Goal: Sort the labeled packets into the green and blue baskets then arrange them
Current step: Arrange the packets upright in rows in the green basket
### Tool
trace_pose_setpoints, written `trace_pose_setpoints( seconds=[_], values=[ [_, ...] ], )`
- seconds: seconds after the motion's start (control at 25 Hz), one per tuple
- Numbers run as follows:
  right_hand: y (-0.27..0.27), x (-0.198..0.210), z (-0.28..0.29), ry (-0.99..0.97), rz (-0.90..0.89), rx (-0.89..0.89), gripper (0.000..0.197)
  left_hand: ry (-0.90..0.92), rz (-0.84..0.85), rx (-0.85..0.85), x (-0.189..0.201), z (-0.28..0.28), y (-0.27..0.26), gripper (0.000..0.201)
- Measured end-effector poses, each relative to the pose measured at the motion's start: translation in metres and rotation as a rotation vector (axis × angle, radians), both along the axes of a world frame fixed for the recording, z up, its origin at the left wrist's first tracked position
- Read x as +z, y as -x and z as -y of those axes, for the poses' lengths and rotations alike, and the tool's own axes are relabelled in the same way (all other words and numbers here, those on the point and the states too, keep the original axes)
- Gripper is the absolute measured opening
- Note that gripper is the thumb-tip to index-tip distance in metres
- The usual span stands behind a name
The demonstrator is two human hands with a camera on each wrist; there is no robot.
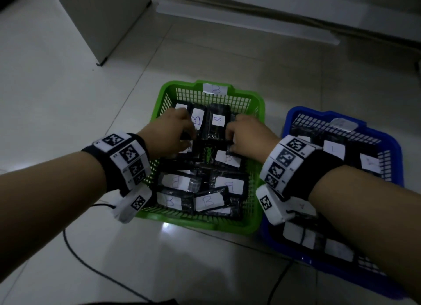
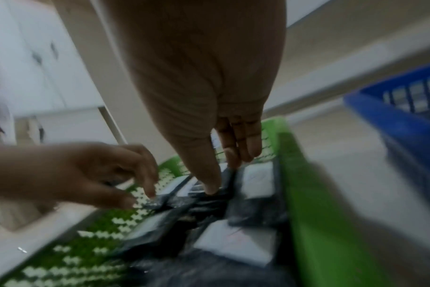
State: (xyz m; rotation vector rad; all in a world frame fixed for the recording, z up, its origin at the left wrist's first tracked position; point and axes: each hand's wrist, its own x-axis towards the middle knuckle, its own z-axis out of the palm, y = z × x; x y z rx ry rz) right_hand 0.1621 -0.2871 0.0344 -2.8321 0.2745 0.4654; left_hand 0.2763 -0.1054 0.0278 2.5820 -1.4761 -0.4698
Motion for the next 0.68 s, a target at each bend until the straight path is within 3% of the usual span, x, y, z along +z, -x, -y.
trace_pose_setpoints(
  seconds=[0.12,0.2,0.28,0.52,0.6,0.68],
  values=[
    [0.017,0.009,-0.027,-0.241,-0.222,0.204,0.024,-0.168,-0.229,-0.191,0.008,-0.007,0.015,0.021],
    [0.029,0.0,-0.045,-0.221,-0.357,0.326,0.033,-0.271,-0.304,-0.243,0.007,-0.012,0.023,0.026],
    [0.035,-0.009,-0.055,-0.117,-0.366,0.372,0.031,-0.346,-0.335,-0.322,0.004,-0.016,0.029,0.031],
    [0.036,-0.007,-0.044,0.033,-0.507,0.337,0.024,-0.476,-0.268,-0.426,-0.004,-0.029,0.044,0.05],
    [0.041,-0.007,-0.045,0.048,-0.458,0.343,0.027,-0.514,-0.224,-0.444,-0.005,-0.031,0.049,0.049],
    [0.046,-0.004,-0.05,-0.051,-0.363,0.318,0.045,-0.522,-0.203,-0.448,-0.006,-0.03,0.051,0.049]
  ],
)
